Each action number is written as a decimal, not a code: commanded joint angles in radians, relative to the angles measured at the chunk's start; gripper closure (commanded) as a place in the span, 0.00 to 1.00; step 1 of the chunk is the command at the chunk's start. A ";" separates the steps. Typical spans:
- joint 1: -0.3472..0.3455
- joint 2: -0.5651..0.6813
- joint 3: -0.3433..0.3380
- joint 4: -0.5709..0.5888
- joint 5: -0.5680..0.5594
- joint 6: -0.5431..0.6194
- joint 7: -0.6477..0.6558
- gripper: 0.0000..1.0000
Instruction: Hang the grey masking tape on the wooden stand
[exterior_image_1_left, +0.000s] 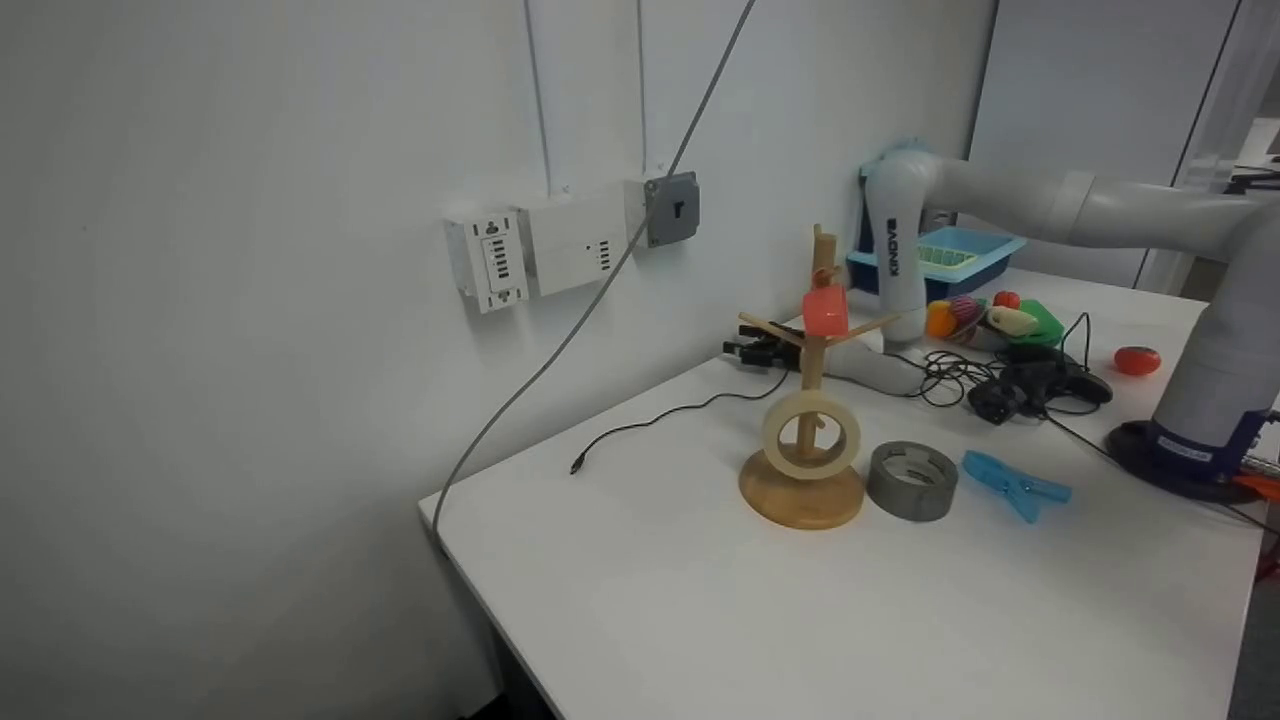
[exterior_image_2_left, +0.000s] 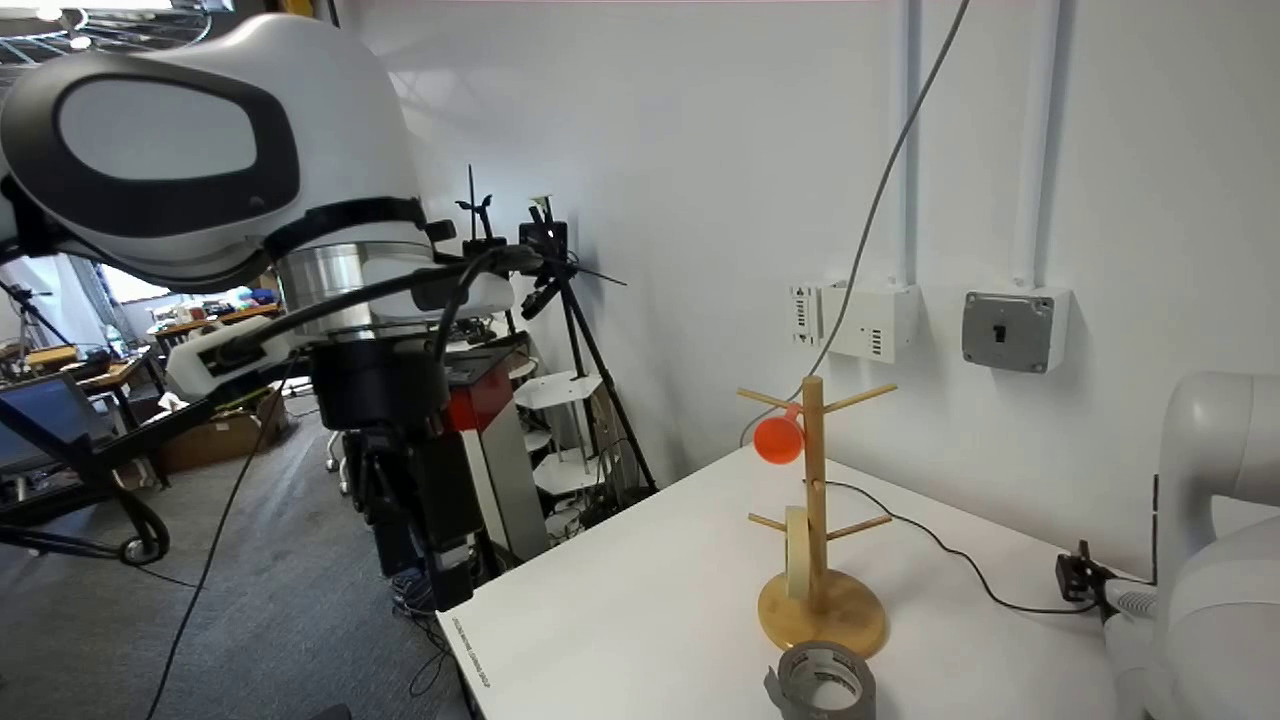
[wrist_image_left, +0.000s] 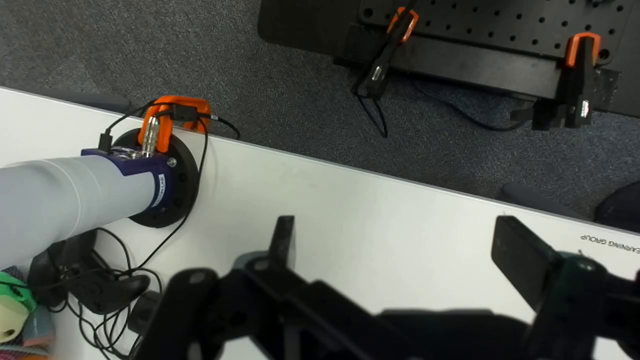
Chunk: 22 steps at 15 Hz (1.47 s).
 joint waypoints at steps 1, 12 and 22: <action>0.019 0.012 -0.018 0.005 -0.001 0.003 0.008 0.00; 0.010 0.116 -0.063 0.020 0.116 0.231 0.058 0.00; 0.006 0.108 -0.047 0.006 0.100 0.220 0.051 0.00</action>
